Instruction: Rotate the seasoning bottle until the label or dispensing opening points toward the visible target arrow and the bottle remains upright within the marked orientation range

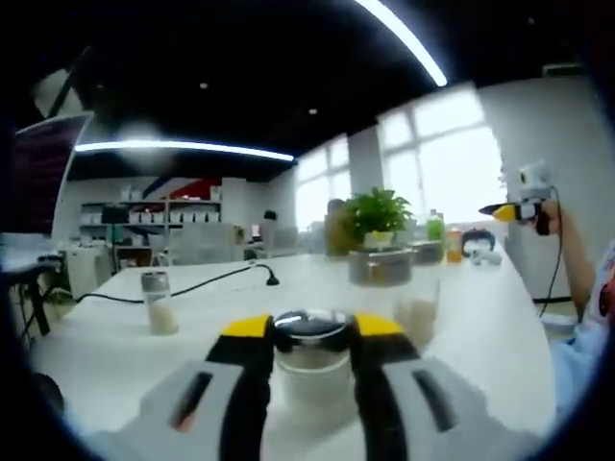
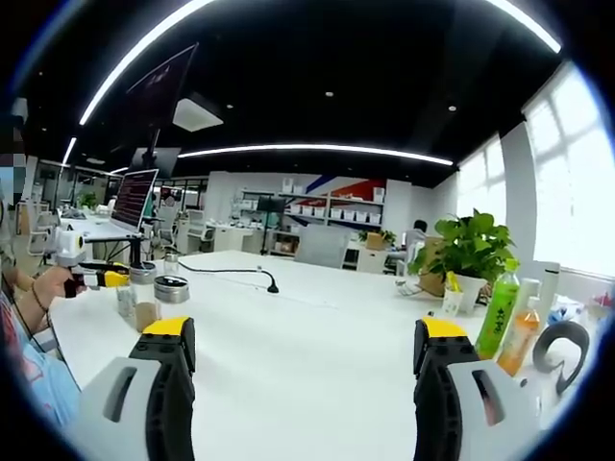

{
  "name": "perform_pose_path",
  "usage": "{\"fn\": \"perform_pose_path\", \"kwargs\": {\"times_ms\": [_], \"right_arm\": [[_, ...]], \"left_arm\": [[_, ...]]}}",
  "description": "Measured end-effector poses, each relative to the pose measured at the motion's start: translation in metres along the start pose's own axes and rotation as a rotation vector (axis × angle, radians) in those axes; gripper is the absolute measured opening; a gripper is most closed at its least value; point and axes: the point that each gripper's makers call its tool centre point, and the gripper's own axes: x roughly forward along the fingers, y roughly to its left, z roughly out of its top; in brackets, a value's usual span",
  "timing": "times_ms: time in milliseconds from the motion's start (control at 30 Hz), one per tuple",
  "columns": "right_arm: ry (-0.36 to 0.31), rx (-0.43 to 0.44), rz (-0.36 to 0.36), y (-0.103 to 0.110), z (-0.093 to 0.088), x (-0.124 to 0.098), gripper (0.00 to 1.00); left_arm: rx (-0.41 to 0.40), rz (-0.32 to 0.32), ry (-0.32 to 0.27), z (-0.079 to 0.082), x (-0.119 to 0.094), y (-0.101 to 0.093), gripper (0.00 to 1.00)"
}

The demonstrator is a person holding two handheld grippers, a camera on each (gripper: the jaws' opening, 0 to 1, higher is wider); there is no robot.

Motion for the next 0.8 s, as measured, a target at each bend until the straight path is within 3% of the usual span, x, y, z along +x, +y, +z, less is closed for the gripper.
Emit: {"fn": "perform_pose_path", "kwargs": {"times_ms": [600,800], "right_arm": [[0.002,0.004,0.011,0.0034,-0.0016,0.0016,0.98],[0.004,0.004,0.011,0.0040,-0.0024,0.0014,0.98]], "left_arm": [[0.004,-0.104,0.035,-0.0011,0.0036,-0.0026,0.32],[0.013,-0.110,0.029,-0.0008,0.0042,-0.0039,0.32]]}}
